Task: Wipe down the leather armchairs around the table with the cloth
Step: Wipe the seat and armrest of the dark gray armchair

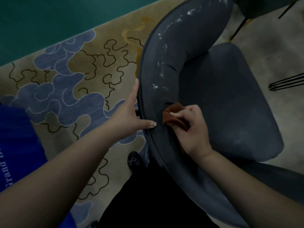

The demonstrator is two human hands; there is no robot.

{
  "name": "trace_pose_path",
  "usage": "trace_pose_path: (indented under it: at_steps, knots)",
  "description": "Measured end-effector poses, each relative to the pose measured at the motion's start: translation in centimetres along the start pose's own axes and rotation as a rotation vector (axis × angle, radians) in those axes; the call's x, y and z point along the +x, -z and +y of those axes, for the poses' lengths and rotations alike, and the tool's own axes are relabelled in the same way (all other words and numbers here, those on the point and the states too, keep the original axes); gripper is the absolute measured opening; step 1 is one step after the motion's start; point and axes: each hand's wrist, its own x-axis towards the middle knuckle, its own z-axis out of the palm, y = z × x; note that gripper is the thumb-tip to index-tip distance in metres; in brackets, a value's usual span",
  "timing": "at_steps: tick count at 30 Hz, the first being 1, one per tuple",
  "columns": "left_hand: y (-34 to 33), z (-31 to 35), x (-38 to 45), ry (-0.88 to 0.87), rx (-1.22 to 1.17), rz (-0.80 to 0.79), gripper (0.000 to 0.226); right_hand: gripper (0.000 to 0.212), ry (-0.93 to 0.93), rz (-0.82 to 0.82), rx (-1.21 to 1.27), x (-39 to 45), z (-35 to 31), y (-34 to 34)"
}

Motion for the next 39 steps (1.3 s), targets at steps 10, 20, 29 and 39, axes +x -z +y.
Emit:
trace_pose_path:
  at_steps: [10,20,29,39]
  knots:
    - [-0.1,0.8,-0.1,0.027,-0.037,-0.021,0.127,0.015,-0.115,0.044,0.07,1.2,0.2,-0.2]
    - [-0.4,0.9,-0.2,0.05,-0.019,0.01,0.128,0.02,-0.144,0.199,0.118,8.4,0.5,-2.5]
    - [-0.4,0.8,0.2,0.117,0.014,0.051,0.131,0.024,-0.031,0.048,0.079,8.4,0.5,-2.1]
    - [0.1,1.3,0.7,0.126,0.025,0.041,0.134,0.028,0.265,-0.062,-0.053,7.6,-0.1,-2.0]
